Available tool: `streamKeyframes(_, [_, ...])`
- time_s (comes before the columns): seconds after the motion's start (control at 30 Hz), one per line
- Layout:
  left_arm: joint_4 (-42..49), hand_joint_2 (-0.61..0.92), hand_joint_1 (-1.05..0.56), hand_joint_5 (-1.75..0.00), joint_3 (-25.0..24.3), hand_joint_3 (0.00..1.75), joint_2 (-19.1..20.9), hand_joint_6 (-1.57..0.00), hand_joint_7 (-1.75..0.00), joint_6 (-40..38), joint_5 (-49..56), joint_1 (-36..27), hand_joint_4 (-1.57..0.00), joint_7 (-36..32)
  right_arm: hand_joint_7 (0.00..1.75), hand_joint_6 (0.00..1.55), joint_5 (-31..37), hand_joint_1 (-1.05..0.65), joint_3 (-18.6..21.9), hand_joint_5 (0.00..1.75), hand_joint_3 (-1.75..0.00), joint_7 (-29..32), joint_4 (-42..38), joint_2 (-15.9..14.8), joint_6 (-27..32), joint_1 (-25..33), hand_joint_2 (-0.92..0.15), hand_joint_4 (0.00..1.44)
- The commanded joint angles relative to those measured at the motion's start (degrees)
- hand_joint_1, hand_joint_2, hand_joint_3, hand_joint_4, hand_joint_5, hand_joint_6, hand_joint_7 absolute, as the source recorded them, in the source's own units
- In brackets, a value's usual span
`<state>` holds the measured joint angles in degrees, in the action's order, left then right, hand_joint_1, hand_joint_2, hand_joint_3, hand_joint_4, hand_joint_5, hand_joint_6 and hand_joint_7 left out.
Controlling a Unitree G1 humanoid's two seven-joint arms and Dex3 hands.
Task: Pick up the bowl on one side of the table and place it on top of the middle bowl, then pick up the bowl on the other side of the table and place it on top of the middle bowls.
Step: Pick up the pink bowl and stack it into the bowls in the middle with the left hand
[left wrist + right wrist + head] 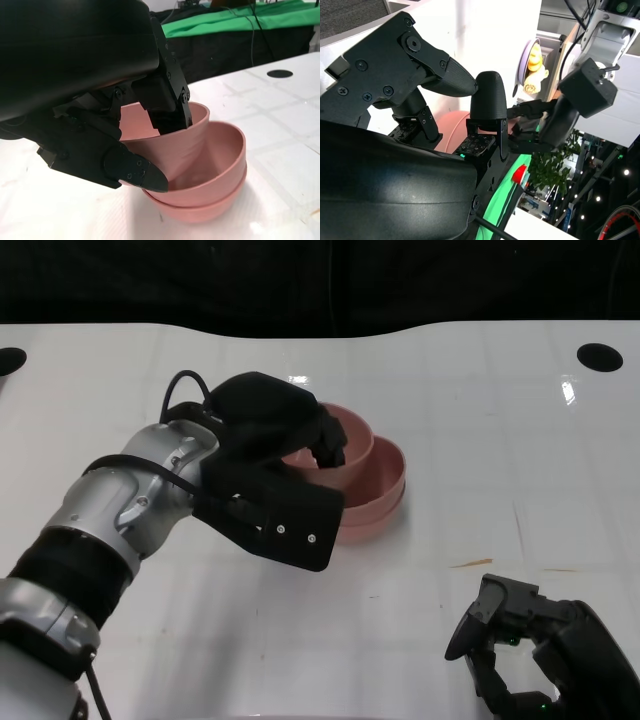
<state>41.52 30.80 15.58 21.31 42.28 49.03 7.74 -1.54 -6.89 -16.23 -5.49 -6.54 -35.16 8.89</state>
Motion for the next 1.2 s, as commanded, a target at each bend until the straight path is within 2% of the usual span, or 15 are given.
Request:
streamKeyframes(0.03, [2.56, 0.91, -0.37, -1.36, 0.46, 0.09, -1.00, -1.06, -0.37, 0.23, 0.21, 2.36, -0.80, -0.87, 1.50, 0.77, -0.17, -0.22, 0.62, 1.75, -1.24, 0.22, -0.45, -0.40, -0.93, -0.16, -0.46, 0.90])
streamKeyframes(0.1, [4.08, 0.92, -0.36, -1.39, 0.64, 0.08, -1.92, -1.02, -0.44, 0.01, 0.25, 2.78, -0.77, -1.24, 1.50, 0.77, -0.03, -0.22, 0.56, 1.75, -1.24, 0.33, -0.48, -0.31, -0.91, -0.18, -0.46, 0.90])
streamKeyframes(0.2, [5.52, 0.92, -0.33, -1.32, 0.48, 0.05, -2.87, -0.95, -0.61, 0.19, 0.02, 3.08, -0.77, -2.29, 1.50, 0.77, 0.06, -0.22, 0.45, 1.75, -1.23, 0.39, -0.23, -0.26, -0.63, -0.12, -0.47, 0.90])
streamKeyframes(0.27, [6.39, 0.92, -0.33, -1.33, 0.08, 0.12, -3.52, -0.91, -0.70, 0.65, -0.53, 3.04, -0.78, -3.45, 1.50, 0.78, -0.12, -0.22, 0.39, 1.75, -1.23, 0.31, -0.11, -0.23, -0.37, -0.10, -0.47, 0.90])
streamKeyframes(0.33, [6.99, 0.92, -0.32, -1.43, -0.48, 0.15, -4.06, -0.79, -0.99, 1.14, -1.47, 2.89, -0.74, -3.84, 1.50, 0.78, -0.03, -0.22, 0.38, 1.75, -1.23, 0.41, 0.04, -0.20, -0.15, -0.07, -0.47, 0.90])
streamKeyframes(0.37, [7.08, 0.92, -0.32, -1.41, -0.76, 0.16, -4.27, -0.71, -1.06, 1.31, -1.89, 2.73, -0.69, -3.91, 1.50, 0.78, 0.09, -0.22, 0.39, 1.75, -1.23, 0.47, 0.08, -0.21, -0.17, -0.08, -0.47, 0.90])
streamKeyframes(0.4, [7.17, 0.92, -0.33, -1.37, -0.89, 0.18, -4.38, -0.66, -1.06, 1.52, -2.12, 2.63, -0.65, -4.02, 1.50, 0.78, 0.23, -0.22, 0.41, 1.75, -1.24, 0.55, 0.09, -0.24, -0.22, -0.08, -0.47, 0.90])
streamKeyframes(0.43, [7.42, 0.92, -0.33, -1.35, -0.86, 0.19, -4.39, -0.62, -1.05, 1.67, -2.25, 2.57, -0.63, -3.95, 1.50, 0.78, 0.41, -0.22, 0.46, 1.75, -1.24, 0.65, 0.18, -0.29, -0.19, -0.04, -0.47, 0.90])
streamKeyframes(0.47, [7.68, 0.92, -0.33, -1.16, -0.77, 0.25, -4.35, -0.59, -0.73, 1.82, -2.36, 2.56, -0.58, -3.89, 1.50, 0.78, 0.50, -0.22, 0.49, 1.75, -1.24, 0.71, 0.21, -0.34, -0.20, -0.02, -0.47, 0.90])
streamKeyframes(0.53, [8.22, 0.92, -0.36, -0.95, -0.55, 0.24, -4.10, -0.56, -0.39, 2.58, -2.74, 2.45, -0.50, -3.53, 1.50, 0.77, 0.23, -0.22, 0.49, 1.75, -1.24, 0.59, 0.33, -0.41, -0.04, 0.00, -0.47, 0.91])
streamKeyframes(0.67, [7.90, 0.92, -0.49, -0.55, -0.07, 0.26, -3.45, -0.41, -0.09, 2.22, -2.87, 2.00, -0.29, -1.26, 1.49, 0.77, -0.15, -0.21, 0.47, 1.75, -1.24, 0.42, 0.70, -0.41, 0.32, 0.09, -0.47, 0.91])
streamKeyframes(0.8, [6.68, 0.92, -0.59, -0.42, 0.67, 0.30, -2.74, -0.32, -0.02, 0.72, -2.23, 1.33, -0.16, 1.41, 1.49, 0.77, 0.48, -0.21, 0.56, 1.75, -1.24, 0.78, 0.90, -0.43, 0.37, 0.12, -0.47, 0.91])
streamKeyframes(1.07, [3.51, 0.92, -0.77, -0.35, 3.08, 0.43, -0.84, -0.28, 0.00, -1.16, 0.62, -0.02, -0.07, 3.09, 1.48, 0.78, -0.09, -0.20, 0.80, 1.75, -1.24, 0.54, -0.12, -0.32, -0.89, -0.20, -0.47, 0.91])
streamKeyframes(1.2, [-0.98, 0.92, -0.82, -0.32, 2.82, 0.47, 1.09, -0.19, 0.00, -1.39, 1.73, -2.90, -0.01, 0.74, 1.48, 0.78, -0.07, -0.20, 0.81, 1.75, -1.23, 0.59, -0.12, -0.28, -0.87, -0.20, -0.47, 0.90])
